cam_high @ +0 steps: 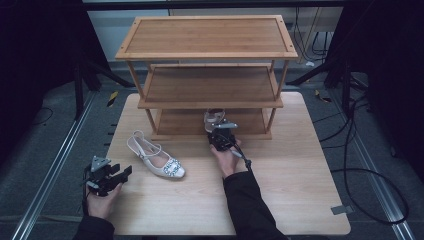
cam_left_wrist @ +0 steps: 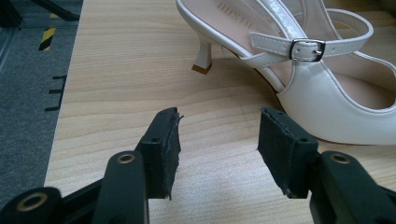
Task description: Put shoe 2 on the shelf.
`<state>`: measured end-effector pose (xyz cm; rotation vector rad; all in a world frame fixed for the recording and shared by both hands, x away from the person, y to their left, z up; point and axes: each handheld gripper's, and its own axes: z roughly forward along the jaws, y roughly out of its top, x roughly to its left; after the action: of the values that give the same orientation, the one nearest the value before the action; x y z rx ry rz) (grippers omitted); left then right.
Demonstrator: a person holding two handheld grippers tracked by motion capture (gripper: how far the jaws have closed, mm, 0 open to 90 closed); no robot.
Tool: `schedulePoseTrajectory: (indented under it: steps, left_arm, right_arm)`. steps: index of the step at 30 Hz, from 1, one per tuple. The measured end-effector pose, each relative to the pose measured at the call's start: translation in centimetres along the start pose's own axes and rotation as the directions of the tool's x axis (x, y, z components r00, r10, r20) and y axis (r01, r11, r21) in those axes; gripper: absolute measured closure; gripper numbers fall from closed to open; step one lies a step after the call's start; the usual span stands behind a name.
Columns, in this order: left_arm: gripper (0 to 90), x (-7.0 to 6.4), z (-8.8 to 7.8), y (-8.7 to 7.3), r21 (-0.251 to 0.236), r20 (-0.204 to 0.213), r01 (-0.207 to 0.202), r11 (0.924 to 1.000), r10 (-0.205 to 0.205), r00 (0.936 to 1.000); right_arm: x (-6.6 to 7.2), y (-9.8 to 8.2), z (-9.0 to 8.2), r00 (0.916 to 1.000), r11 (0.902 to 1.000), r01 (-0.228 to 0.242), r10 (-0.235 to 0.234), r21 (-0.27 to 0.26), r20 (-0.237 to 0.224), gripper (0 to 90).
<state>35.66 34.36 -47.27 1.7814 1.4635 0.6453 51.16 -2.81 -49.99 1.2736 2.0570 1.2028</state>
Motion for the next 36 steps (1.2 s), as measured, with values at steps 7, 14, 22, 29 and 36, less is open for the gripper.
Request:
schedulePoseTrajectory:
  steps: [7,14,22,29,36]
  left_arm:
    - [47.3,0.1,0.0,0.0,-0.002,0.000,0.002,1.0000,-0.002,1.0000]
    - [47.2,0.1,0.0,0.0,-0.001,-0.001,0.003,1.0000,-0.003,1.0000]
    - [47.1,0.1,-0.1,0.0,-0.005,-0.006,0.004,1.0000,-0.004,1.0000]
    - [46.9,0.0,-0.1,0.1,-0.006,-0.009,0.002,1.0000,-0.002,1.0000]
    - [46.7,0.2,-0.3,0.1,-0.009,-0.010,0.005,0.9999,-0.006,0.9999]
  right_arm:
    - [-0.2,0.2,0.9,0.9995,1.0000,-0.005,0.005,0.002,0.033,76.7]
    - [-0.5,0.1,0.8,0.9983,0.9999,-0.009,0.009,0.007,0.058,62.8]
    - [-0.2,-0.8,-2.8,0.9990,0.9988,0.035,-0.034,-0.034,0.029,39.4]
    - [1.9,-1.6,-6.8,0.9907,0.9931,0.086,-0.094,-0.080,-0.099,30.7]
    - [7.5,-2.0,-6.8,0.9339,0.9805,0.180,-0.196,-0.079,-0.299,20.6]
